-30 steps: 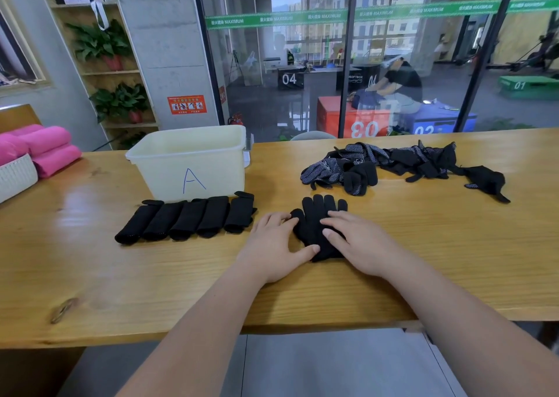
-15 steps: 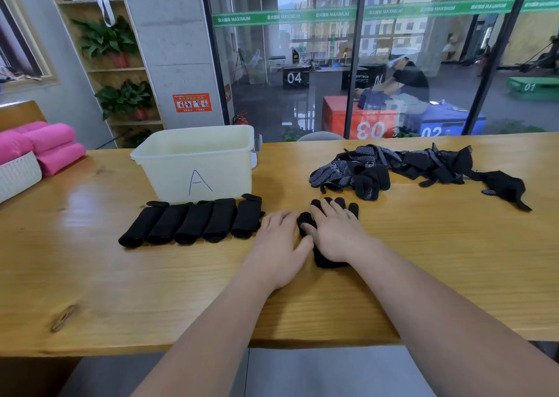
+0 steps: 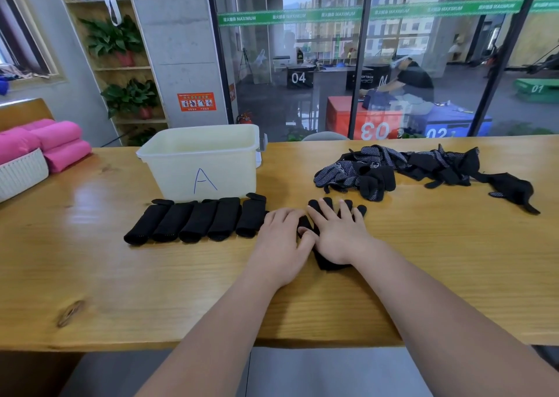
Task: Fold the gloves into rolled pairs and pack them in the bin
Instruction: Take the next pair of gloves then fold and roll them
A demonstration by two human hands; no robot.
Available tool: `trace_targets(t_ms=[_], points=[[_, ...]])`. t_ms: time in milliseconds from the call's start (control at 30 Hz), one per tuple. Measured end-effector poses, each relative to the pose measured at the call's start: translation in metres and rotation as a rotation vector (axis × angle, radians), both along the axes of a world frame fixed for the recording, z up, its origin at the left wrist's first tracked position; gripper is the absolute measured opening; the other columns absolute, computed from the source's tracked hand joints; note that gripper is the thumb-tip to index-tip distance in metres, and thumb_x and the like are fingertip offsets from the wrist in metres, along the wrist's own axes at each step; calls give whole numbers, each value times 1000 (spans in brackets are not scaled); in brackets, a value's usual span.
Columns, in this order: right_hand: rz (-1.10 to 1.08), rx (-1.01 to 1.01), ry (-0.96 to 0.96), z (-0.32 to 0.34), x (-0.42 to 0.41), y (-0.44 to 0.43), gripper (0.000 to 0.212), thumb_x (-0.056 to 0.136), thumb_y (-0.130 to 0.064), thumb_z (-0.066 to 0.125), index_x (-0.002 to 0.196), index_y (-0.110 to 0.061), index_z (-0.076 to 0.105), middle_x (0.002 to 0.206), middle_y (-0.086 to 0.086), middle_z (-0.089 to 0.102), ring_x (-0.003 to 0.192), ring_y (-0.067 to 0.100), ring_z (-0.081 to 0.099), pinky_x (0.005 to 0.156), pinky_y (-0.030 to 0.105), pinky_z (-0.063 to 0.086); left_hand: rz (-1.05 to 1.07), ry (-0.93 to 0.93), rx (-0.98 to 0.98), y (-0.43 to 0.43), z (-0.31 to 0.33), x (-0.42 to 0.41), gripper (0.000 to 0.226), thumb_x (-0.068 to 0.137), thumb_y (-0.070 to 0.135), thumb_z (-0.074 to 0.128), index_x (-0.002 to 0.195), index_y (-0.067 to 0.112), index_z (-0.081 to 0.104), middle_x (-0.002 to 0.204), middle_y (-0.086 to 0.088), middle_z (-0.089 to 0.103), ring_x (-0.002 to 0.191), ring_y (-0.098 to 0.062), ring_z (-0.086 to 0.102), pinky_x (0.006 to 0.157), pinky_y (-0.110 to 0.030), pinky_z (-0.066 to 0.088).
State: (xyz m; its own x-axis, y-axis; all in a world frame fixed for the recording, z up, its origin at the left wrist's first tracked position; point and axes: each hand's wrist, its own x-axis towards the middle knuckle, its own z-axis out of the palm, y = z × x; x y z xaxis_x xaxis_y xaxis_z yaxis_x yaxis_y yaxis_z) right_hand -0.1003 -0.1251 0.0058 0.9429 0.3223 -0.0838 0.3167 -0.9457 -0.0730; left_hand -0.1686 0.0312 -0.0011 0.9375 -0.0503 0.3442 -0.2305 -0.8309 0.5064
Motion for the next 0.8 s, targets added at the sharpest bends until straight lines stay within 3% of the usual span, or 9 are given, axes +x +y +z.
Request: trace_targets(t_ms=[67,167,233,333,400,500,567,700,800], points=[[23,64,-31,-3,-7,-2,72,104,-71,14,167,-40,0,176,-5,-14,161,37,-14,129,58,-4,-4,0,35,-1,0,0,50,103,38,45,150,24,51,149,7,53,143,-15,35,120,-40,34],[26,408,-178,-3,-13,-14,61,109,-55,33,166,-37,22,177,-5,3,162,32,-2,130,53,8,-10,9,104,-1,-2,0,46,104,41,43,147,26,54,144,6,59,139,-19,44,117,-44,37],[-9,533,-199,-1,-17,-29,57,109,-45,43,163,-33,33,176,-2,13,162,28,9,130,47,15,-12,12,145,-1,-3,1,50,104,51,44,147,28,54,146,8,57,140,-19,43,118,-44,36],[-28,346,-50,-3,-29,-54,75,105,-63,42,168,-34,14,177,1,-3,163,26,3,131,48,17,-19,49,215,-1,-5,1,69,98,69,46,154,29,49,158,11,46,148,-18,33,124,-45,30],[-25,251,-48,-6,-40,-66,79,103,-70,34,169,-35,6,176,-1,-11,163,23,-5,131,49,13,-18,66,246,-2,-6,2,76,97,74,45,157,29,45,164,11,39,152,-18,27,126,-45,26],[-2,282,-168,-8,-53,-73,70,105,-68,32,165,-34,28,176,-4,12,162,19,9,131,46,15,-9,27,217,-2,-7,3,73,98,70,47,158,29,44,167,11,36,155,-16,24,127,-47,25],[3,283,-241,-11,-57,-72,66,104,-67,34,160,-32,41,171,-5,29,159,18,21,129,43,22,-37,-68,186,0,-6,1,63,98,66,52,149,31,54,157,14,47,149,-14,31,123,-46,32],[-13,349,-350,-14,-55,-73,58,102,-62,49,148,-29,57,159,-7,46,149,17,35,122,41,36,-190,-181,162,1,-5,-12,36,90,65,67,114,38,71,119,22,62,120,-4,51,104,-38,47],[111,466,-456,-12,-59,-76,28,97,-52,63,115,-33,74,125,-17,63,125,10,50,104,36,48,-241,-186,141,1,-4,-15,27,87,61,74,101,38,74,108,21,66,108,-2,56,96,-34,51]])
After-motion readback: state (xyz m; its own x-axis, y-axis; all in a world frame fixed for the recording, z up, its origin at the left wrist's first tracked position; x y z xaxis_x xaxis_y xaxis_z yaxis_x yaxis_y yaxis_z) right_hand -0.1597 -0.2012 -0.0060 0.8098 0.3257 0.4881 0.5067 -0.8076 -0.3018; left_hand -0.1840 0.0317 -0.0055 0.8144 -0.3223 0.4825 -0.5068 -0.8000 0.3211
